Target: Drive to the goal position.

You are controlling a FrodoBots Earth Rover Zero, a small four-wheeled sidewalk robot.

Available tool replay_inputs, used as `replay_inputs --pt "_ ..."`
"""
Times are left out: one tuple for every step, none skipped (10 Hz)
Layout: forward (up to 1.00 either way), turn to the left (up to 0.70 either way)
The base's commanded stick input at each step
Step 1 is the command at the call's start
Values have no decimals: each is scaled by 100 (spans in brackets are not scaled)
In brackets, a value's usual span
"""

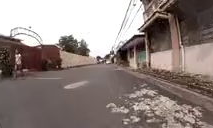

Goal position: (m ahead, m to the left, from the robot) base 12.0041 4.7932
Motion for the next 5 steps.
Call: replay_inputs --pt "100 0" --pt "100 0" --pt "100 0" --pt "100 0" --pt "100 0"
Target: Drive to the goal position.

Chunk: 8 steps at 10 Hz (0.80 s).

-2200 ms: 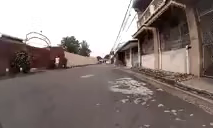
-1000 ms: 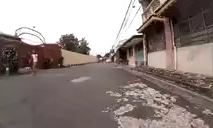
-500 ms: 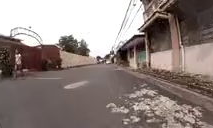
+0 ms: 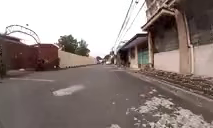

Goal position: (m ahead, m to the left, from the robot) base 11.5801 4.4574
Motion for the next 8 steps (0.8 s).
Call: replay_inputs --pt "100 0" --pt "100 0" --pt "100 0" --pt "100 0" --pt "100 0" --pt "100 0" --pt "100 0" --pt "100 0"
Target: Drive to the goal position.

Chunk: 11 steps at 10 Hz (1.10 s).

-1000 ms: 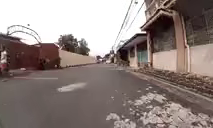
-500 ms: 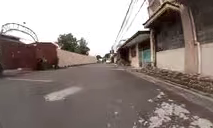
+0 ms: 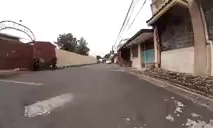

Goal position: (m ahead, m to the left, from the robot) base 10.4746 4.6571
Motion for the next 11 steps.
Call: replay_inputs --pt "100 0" --pt "100 0" --pt "100 0" --pt "100 0" --pt "100 0" --pt "100 0" --pt "100 0" --pt "100 0" --pt "100 0" --pt "100 0" --pt "100 0"
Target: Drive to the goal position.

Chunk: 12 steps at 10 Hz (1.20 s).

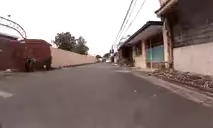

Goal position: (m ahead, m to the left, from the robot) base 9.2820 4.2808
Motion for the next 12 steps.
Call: replay_inputs --pt "100 0" --pt "100 0" --pt "100 0" --pt "100 0" --pt "100 0" --pt "100 0" --pt "100 0" --pt "100 0" --pt "100 0" --pt "100 0" --pt "100 0" --pt "100 0"
